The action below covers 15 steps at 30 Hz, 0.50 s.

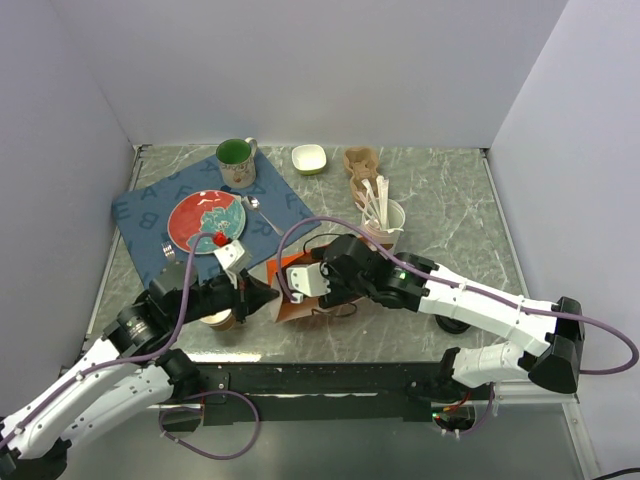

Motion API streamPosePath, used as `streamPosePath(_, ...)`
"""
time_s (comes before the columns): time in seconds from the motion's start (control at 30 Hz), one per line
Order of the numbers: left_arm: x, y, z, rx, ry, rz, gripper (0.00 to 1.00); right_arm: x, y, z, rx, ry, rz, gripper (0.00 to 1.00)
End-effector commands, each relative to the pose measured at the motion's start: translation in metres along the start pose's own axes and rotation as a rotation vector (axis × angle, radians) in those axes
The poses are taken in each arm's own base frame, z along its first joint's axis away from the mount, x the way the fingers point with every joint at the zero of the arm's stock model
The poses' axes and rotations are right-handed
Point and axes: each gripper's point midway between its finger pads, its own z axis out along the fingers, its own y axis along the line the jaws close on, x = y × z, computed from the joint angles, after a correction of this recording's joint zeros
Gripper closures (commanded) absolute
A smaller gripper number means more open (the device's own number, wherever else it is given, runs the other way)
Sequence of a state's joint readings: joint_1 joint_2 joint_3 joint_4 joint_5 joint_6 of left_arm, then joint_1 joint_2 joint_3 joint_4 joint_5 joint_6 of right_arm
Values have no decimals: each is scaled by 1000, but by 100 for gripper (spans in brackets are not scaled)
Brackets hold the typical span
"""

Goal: Pack the takeout coffee

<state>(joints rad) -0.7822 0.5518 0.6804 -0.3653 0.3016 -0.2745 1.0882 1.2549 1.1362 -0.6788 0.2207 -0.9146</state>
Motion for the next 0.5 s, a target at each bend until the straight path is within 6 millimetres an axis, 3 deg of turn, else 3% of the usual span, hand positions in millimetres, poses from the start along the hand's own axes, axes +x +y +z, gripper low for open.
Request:
streamPosePath(0.0, -4, 0, -4, -2, -21, 18, 99, -7, 6, 7, -38, -36, -27, 41)
streamPosePath(0.03, -6, 2, -3, -21, -18, 3, 99, -11, 10, 7, -48, -41, -10, 41)
streamPosePath(0.07, -6, 13, -3, -86, -11, -20, 88, -13, 7, 6, -29, -35, -1, 41)
streamPosePath(0.17, -20, 14, -7, -142, -25, -110, 53, -25, 5, 5, -7, -35, 71, 41)
streamPosePath(0.2, -21, 13, -9, -149, -19, -134, 47, -26, 5, 4, -4, -29, 89, 41)
streamPosePath(0.27, -28, 9, -15, -165, -30, -237, 44, -33, 6, 5, -7, -27, 126, 41)
streamPosePath(0.3, -18, 11, -19, -205, 13, -310, 44, -34, 6, 5, 2, -25, 138, 42)
streamPosePath(0.47, -11, 9, -39, -290, 47, -506, 43, -45, 5, 5, 26, -48, 209, 44)
